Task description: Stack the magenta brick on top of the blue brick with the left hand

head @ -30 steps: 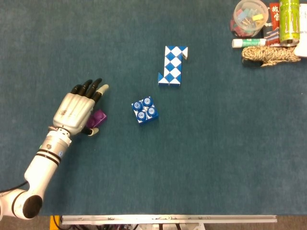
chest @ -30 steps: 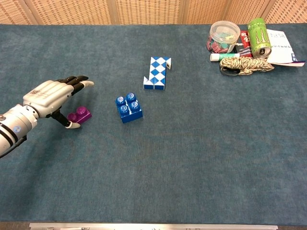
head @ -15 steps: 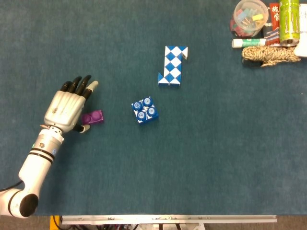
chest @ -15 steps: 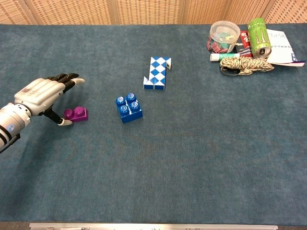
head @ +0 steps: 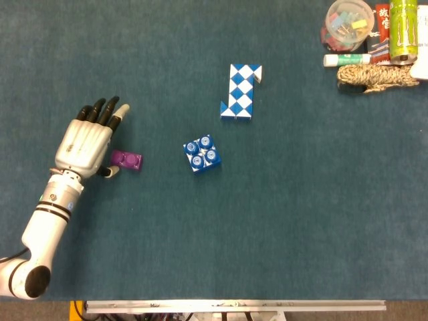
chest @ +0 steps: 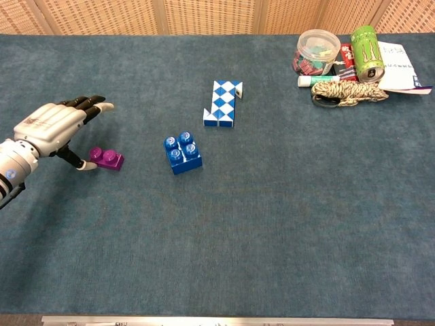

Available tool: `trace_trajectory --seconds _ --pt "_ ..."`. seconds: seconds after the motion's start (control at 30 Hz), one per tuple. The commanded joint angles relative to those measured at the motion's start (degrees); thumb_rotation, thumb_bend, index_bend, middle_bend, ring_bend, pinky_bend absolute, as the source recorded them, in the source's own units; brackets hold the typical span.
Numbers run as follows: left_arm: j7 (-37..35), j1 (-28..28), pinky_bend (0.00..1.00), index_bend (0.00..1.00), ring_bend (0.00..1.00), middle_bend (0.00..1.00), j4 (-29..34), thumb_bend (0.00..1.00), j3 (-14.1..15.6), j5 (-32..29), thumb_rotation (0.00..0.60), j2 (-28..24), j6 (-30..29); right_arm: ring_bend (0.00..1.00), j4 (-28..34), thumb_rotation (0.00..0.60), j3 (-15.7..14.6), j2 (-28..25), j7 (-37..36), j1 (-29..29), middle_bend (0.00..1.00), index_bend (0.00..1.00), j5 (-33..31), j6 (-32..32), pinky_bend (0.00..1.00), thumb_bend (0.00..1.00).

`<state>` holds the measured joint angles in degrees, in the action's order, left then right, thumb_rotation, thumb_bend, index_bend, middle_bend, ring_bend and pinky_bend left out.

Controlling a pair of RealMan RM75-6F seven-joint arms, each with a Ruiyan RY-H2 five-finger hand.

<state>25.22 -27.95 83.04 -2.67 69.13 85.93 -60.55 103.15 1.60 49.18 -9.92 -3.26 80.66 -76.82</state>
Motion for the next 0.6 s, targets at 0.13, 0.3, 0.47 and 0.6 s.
trace_trajectory --seconds 0.13,0.3,0.47,0.6 --pt "-1.7 -0.2 0.13 0.01 0.0 0.0 8.6 0.02 0.4 -1.2 0.6 -6.1 2.5 0.25 0.1 0.6 -0.1 0.0 -0.1 0.1 0.39 0.52 0.3 -0.3 0.0 0.78" --pt "-4.5 -1.9 0.13 0.14 0.0 0.0 13.9 0.03 -0.3 -3.0 0.6 -11.4 6.6 0.25 0.2 0.6 -0.1 0.1 0.3 0.1 0.39 0.52 0.4 -0.1 0.0 0.78" --pt "-4.5 -3.8 0.13 0.26 0.0 0.0 15.1 0.13 -0.8 -5.3 0.6 -13.5 9.4 0.25 0.2 0.6 -0.1 0.2 0.6 0.0 0.39 0.52 0.2 -0.1 0.0 0.78" --pt "-1.5 -5.1 0.13 0.31 0.0 0.0 14.3 0.13 -0.7 -7.7 0.6 -13.0 9.7 0.25 0.2 0.6 -0.1 0.2 0.6 0.0 0.39 0.52 0.2 -0.1 0.0 0.78"
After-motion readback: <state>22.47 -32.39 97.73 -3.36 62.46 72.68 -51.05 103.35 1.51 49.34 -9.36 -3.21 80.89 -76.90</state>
